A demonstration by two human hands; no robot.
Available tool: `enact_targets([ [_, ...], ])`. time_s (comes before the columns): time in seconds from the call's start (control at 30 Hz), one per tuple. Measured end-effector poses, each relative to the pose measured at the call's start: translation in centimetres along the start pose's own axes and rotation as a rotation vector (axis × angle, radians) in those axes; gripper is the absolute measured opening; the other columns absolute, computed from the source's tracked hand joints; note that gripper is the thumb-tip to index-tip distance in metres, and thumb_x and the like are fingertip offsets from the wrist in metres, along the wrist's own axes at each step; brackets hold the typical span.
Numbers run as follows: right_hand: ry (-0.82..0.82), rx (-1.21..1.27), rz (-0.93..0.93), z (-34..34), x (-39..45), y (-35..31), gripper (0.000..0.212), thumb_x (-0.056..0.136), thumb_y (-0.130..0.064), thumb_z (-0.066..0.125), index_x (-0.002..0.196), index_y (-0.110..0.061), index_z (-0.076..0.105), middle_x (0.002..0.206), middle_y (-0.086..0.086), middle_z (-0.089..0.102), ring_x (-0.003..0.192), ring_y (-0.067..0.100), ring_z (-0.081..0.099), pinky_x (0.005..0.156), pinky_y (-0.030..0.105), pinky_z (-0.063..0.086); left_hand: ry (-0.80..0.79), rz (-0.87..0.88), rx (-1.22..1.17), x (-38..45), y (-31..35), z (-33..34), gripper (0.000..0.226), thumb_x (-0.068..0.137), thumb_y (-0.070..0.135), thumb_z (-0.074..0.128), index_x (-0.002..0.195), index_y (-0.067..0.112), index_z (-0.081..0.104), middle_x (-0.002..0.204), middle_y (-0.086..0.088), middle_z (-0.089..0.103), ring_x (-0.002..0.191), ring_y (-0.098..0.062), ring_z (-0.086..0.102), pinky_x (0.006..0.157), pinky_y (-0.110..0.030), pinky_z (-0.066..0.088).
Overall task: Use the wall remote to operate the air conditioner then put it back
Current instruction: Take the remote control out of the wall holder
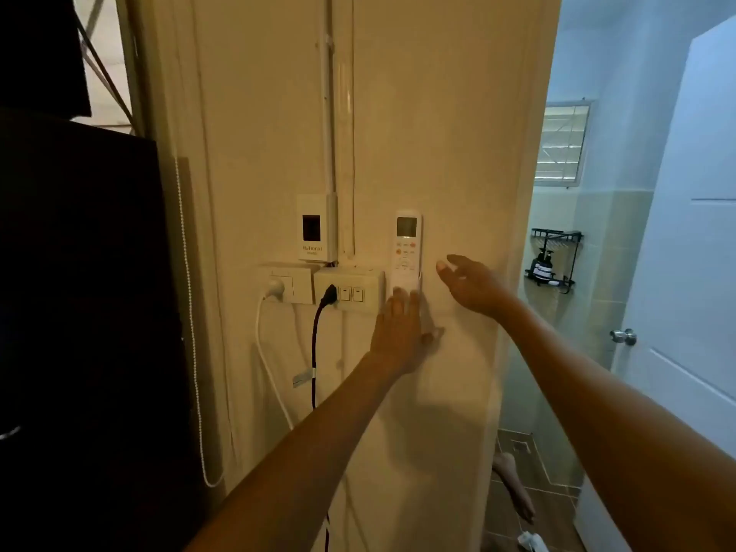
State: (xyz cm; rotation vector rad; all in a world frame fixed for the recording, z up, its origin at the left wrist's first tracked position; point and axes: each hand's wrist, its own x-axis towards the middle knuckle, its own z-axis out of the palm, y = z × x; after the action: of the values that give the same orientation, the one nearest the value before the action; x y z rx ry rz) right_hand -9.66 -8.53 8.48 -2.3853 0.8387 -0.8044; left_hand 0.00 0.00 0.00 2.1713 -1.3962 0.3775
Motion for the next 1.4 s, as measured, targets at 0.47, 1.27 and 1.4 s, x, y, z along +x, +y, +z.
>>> enact_targets([
  [0.47,0.213,0.446,-0.049,1.5,7.5,-1.4,0.046,0.072,-0.057,0.06,0.107,-0.029,0.065,0.101,0.001,0.075,0.09,0.018,0.07,0.083,0.045,0.057,0.4,-0.101,-0.083,4.2,-1.6,4.9,0.063,0.096,0.047,0.01,0.141,0.006,0.022,0.145,-0.029,0.036,0.132,-0.043,0.036,0.09,-0.046,0.053],
  [1.27,0.419,0.391,-0.125,3.5,8.7,-2.6,0.021,0.079,-0.029,0.069,0.093,-0.013,0.074,0.093,0.006,0.076,0.067,0.009,0.062,0.051,0.013,0.042,0.652,-0.011,-0.124,6.5,-2.9,8.9,0.076,0.094,0.034,0.04,0.146,0.014,-0.011,0.153,-0.014,0.004,0.142,-0.027,-0.005,0.094,-0.049,0.051],
  [1.4,0.451,0.381,-0.124,3.7,8.8,-3.1,0.019,0.08,-0.029,0.068,0.09,-0.013,0.073,0.092,0.006,0.076,0.067,0.009,0.063,0.05,0.013,0.041,0.66,-0.01,-0.127,6.4,-2.9,8.9,0.076,0.094,0.036,0.039,0.146,0.017,-0.015,0.154,-0.012,0.004,0.142,-0.026,-0.004,0.096,-0.047,0.05],
])
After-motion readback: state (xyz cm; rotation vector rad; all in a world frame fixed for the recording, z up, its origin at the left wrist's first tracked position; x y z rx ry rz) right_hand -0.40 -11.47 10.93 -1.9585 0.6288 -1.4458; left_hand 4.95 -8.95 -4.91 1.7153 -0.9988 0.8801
